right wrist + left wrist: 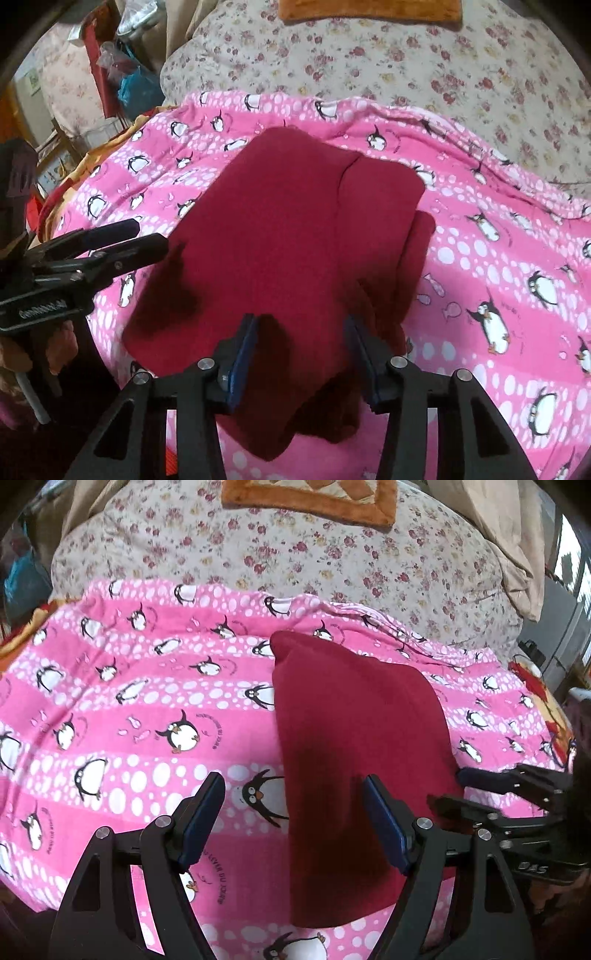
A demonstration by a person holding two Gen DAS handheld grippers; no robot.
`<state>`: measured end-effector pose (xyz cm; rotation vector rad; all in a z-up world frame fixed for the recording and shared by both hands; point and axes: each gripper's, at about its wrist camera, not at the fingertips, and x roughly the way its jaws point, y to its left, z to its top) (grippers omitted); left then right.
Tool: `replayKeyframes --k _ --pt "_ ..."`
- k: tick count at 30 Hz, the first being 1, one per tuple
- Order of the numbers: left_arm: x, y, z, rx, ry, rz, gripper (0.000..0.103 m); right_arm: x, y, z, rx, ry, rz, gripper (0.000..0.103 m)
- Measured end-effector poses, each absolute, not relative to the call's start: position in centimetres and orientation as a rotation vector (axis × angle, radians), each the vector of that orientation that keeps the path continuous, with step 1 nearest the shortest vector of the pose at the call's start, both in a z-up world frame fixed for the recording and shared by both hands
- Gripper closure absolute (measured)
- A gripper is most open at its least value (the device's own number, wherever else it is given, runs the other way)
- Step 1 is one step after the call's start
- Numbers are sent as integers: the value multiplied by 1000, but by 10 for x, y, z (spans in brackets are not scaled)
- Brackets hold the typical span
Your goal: Fold small clothes
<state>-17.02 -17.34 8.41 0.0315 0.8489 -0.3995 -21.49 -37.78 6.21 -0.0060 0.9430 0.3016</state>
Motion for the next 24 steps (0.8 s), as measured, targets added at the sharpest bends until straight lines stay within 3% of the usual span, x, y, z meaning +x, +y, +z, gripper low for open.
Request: replayKeyframes --k 5,7,8,14,18,24 --pt "-177 -174 90 10 824 -387 26 -236 -386 84 103 882 250 48" --pt "-179 -174 92 10 819 -384 26 -242 -388 88 145 863 229 35" --pt "-180 -175 93 12 817 -382 26 -246 -389 90 161 847 211 33" --pt "-188 -175 98 35 798 -357 26 -252 -377 98 127 804 123 30" --pt "-193 -177 101 57 780 -350 26 -254 -371 102 122 790 110 23" --pt "-194 -179 103 71 768 -347 26 -256 -363 103 56 767 80 22"
